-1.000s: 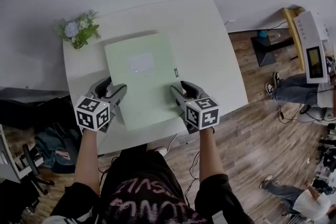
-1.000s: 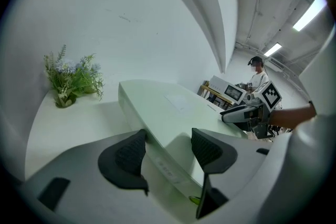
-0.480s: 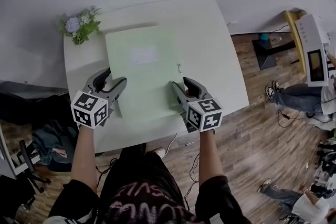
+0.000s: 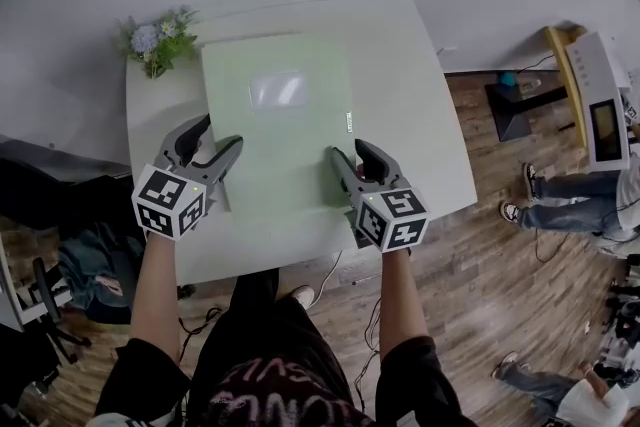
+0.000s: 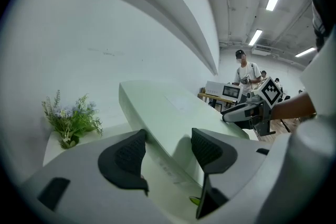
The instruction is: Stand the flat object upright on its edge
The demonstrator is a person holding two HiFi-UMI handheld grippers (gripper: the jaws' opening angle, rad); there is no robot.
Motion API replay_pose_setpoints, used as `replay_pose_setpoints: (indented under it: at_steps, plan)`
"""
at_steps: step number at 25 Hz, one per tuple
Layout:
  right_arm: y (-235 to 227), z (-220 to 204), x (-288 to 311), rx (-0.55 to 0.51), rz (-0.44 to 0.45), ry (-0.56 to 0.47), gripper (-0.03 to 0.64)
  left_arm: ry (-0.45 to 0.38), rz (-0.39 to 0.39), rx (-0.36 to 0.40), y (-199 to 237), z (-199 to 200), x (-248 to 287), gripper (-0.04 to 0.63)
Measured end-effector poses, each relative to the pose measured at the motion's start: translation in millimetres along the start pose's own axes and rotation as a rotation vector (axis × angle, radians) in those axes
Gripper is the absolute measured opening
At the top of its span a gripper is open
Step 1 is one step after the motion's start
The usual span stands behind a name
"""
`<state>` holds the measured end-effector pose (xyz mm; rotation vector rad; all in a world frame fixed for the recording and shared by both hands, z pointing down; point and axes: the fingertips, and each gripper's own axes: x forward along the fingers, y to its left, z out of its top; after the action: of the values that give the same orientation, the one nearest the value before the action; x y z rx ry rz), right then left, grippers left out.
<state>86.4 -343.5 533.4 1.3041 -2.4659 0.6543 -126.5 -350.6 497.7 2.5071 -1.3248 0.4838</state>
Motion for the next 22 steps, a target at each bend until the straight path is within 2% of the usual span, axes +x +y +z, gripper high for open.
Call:
replay_pose_setpoints:
  at_steps: [22]
  plan:
    - [3.7,9.9,-42.2,-0.093,0.010,-0.256,0.193,-0.193,0.090,0.258,-43.3,33.3,-31.8,0.291]
